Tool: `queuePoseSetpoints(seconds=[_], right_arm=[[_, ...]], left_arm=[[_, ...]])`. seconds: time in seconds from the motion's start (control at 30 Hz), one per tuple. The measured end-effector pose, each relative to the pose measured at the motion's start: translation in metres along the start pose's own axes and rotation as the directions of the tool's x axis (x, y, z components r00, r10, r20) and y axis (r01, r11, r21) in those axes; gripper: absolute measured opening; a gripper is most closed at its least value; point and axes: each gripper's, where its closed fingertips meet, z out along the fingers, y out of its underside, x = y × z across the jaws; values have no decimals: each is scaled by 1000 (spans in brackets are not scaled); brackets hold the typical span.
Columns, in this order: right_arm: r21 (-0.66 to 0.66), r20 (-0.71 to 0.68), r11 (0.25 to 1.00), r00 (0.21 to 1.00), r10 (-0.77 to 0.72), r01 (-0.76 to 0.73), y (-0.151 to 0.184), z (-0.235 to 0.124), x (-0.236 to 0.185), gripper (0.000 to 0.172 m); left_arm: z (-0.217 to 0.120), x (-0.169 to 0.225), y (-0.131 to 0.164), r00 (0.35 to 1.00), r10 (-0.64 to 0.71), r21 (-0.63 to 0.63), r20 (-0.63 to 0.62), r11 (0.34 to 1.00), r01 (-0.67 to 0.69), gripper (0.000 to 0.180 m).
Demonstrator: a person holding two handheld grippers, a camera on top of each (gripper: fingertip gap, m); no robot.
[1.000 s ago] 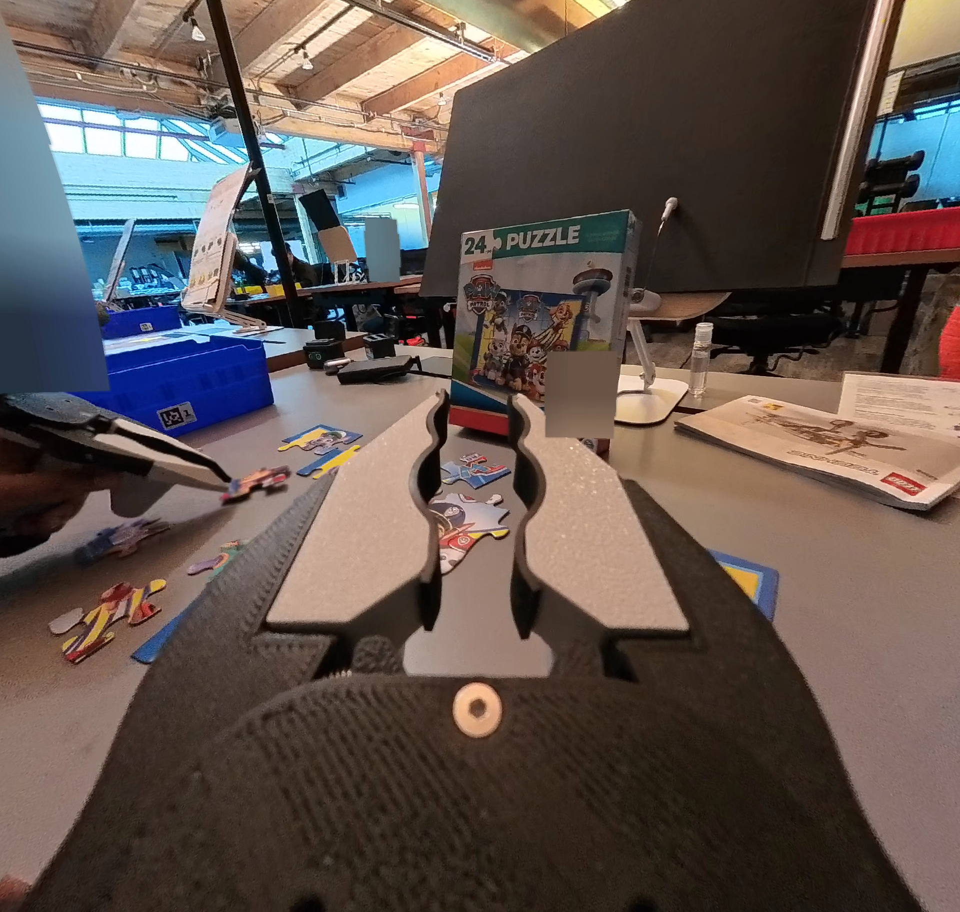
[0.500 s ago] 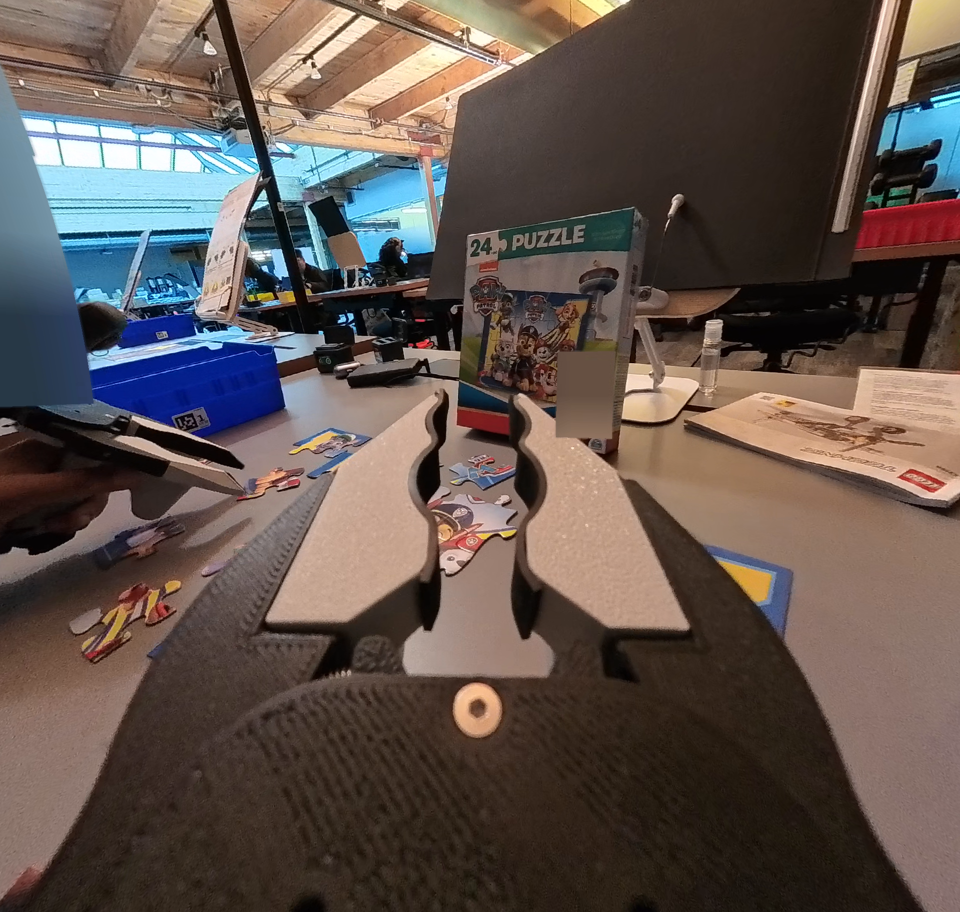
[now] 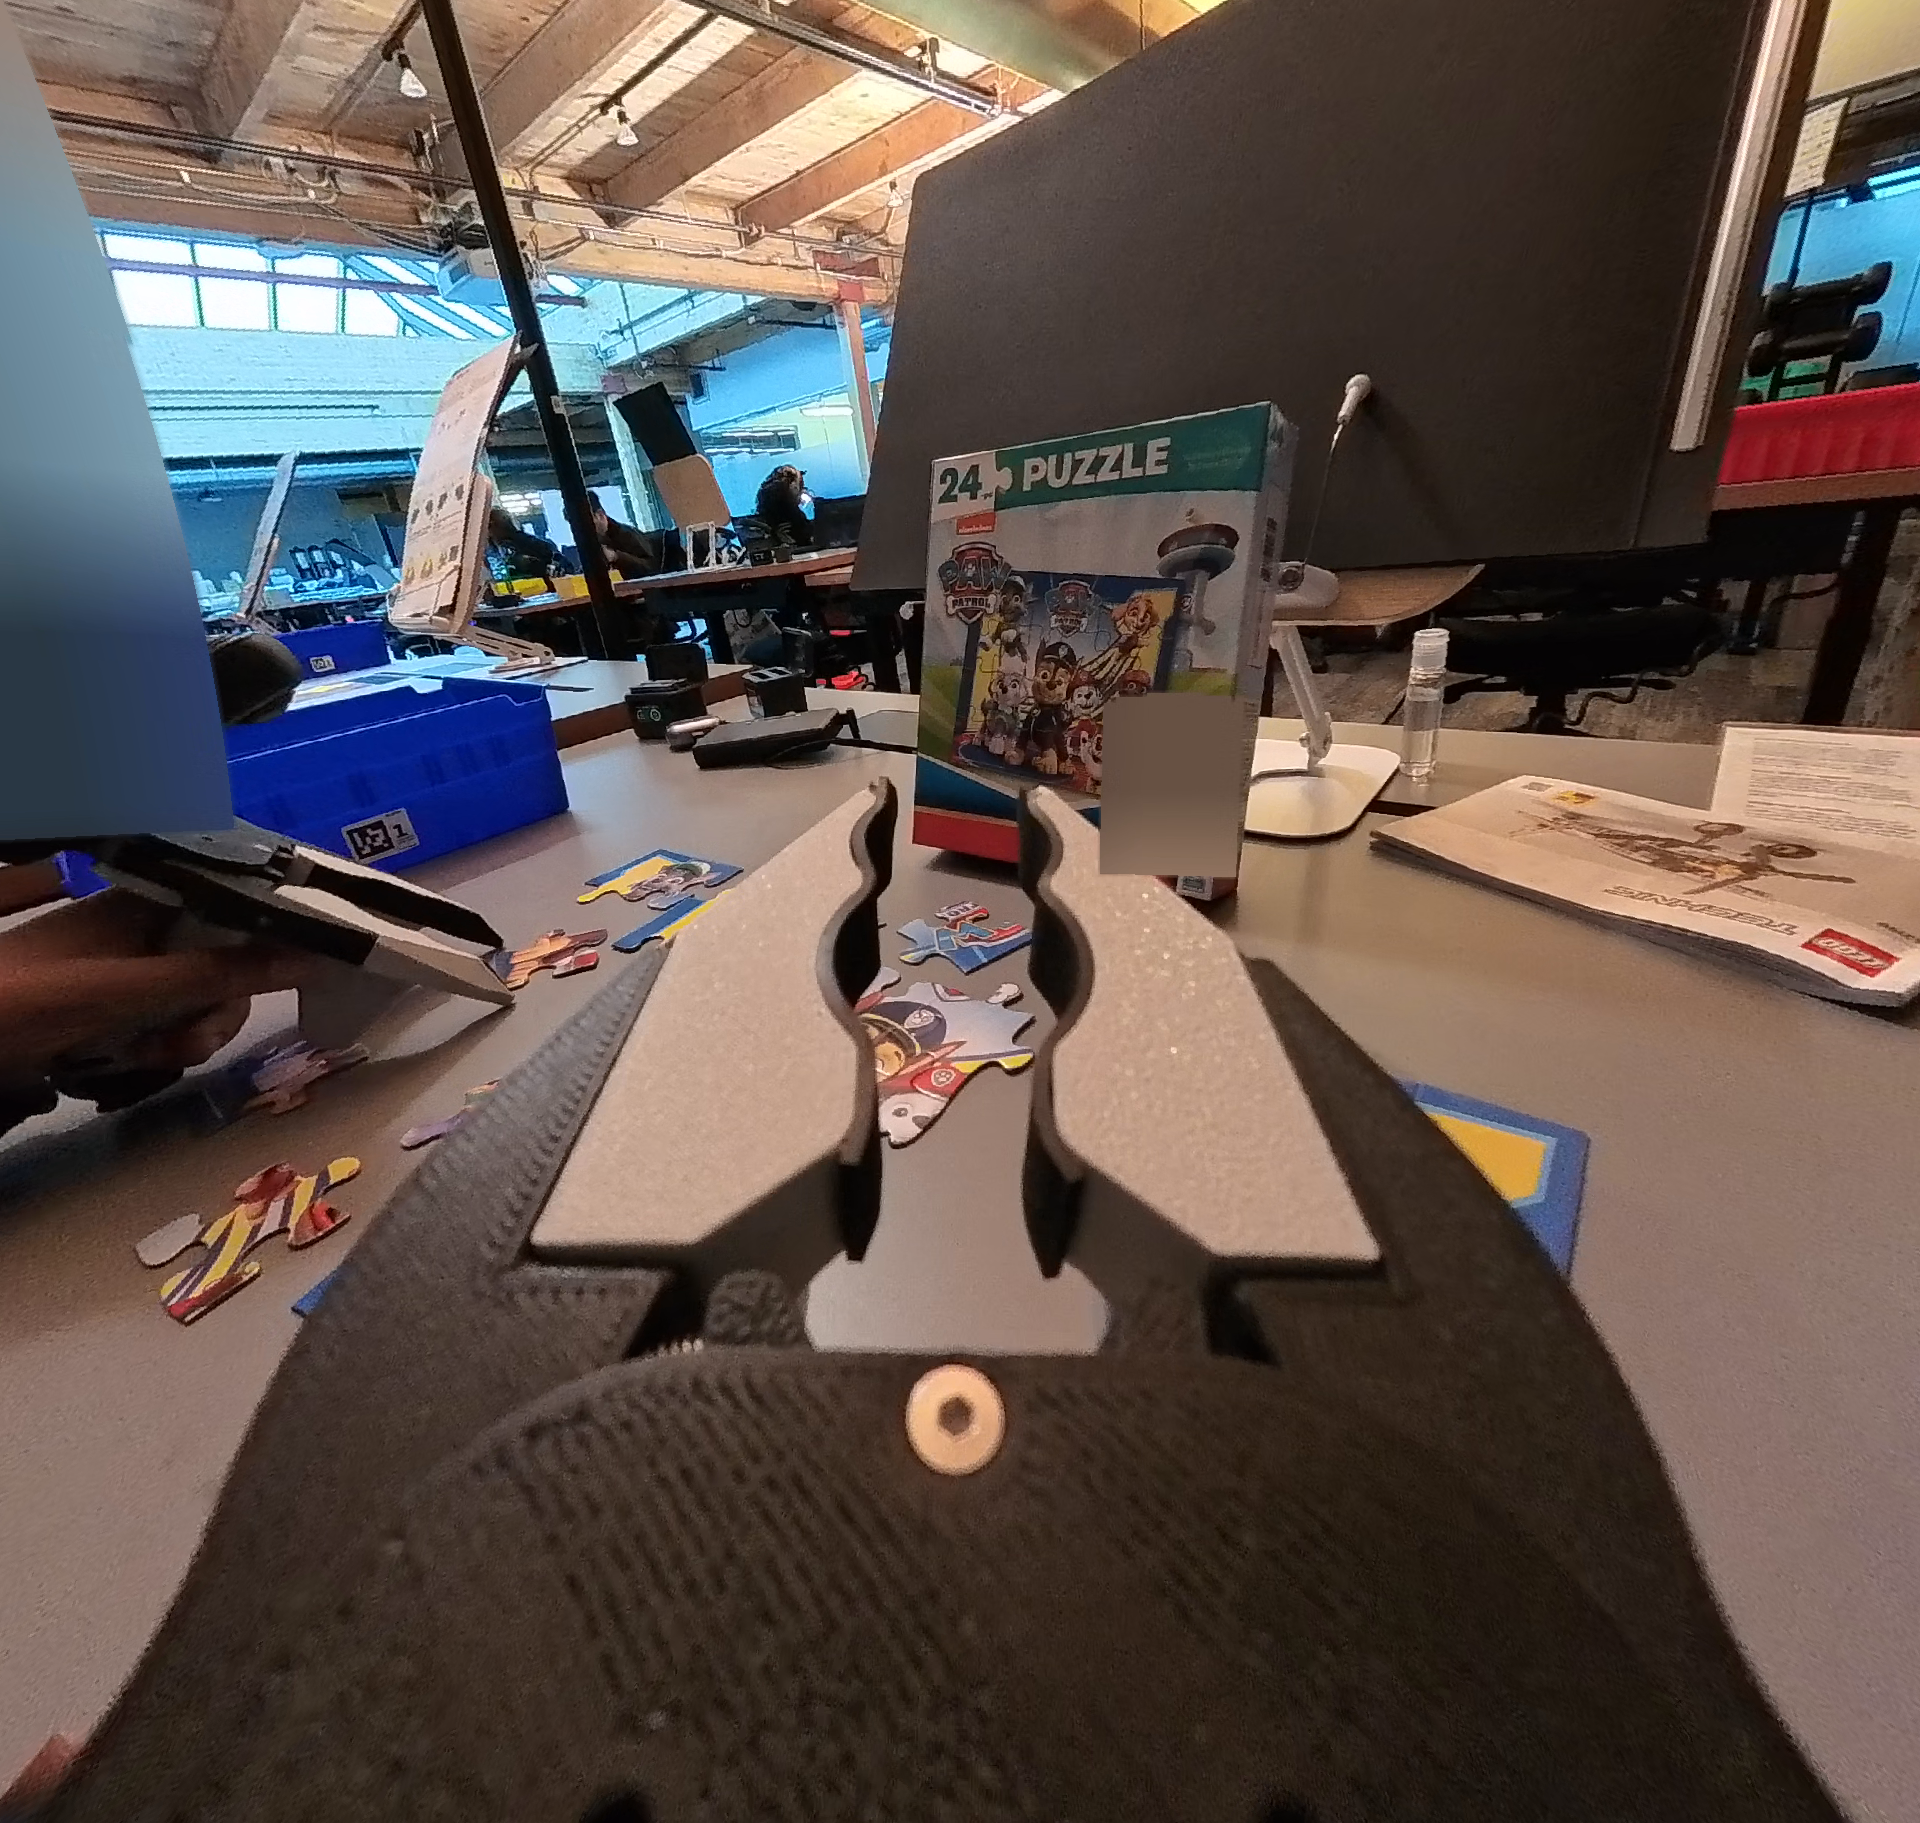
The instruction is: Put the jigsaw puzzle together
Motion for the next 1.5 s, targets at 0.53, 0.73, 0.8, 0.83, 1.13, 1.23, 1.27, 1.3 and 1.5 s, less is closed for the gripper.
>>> queuePoseSetpoints(seconds=[0.53,0.73,0.8,0.83,1.13,1.23,1.27,1.3,1.5], right_arm=[[5,3,1000,1000,11,-11,-1,-1,0,22],[4,2,1000,1000,11,-11,-1,-1,1,22],[4,2,1000,1000,11,-11,0,0,1,22],[4,2,1000,1000,11,-11,0,0,1,22],[4,2,1000,1000,12,-12,-1,0,1,22],[4,2,1000,1000,12,-12,-1,-1,1,21],[4,2,1000,1000,12,-12,-1,0,1,21],[4,2,1000,1000,12,-12,0,0,1,21],[4,2,1000,1000,12,-12,0,0,1,21]], left_arm=[[-1,5,0,1000,18,-1,-15,1000,-18,44],[-2,5,0,1000,20,-1,-19,1000,-20,43],[-2,5,0,1000,23,-2,-20,1000,-23,43],[-2,5,0,1000,23,-3,-20,1000,-23,42],[-3,6,0,999,35,-5,-13,999,-36,34],[-3,7,0,999,32,-5,-21,999,-32,36],[-3,7,0,999,30,-5,-23,1000,-30,36],[-3,7,0,999,29,-3,-25,1000,-29,36],[-6,5,-6,1000,18,36,-18,999,-17,46]])
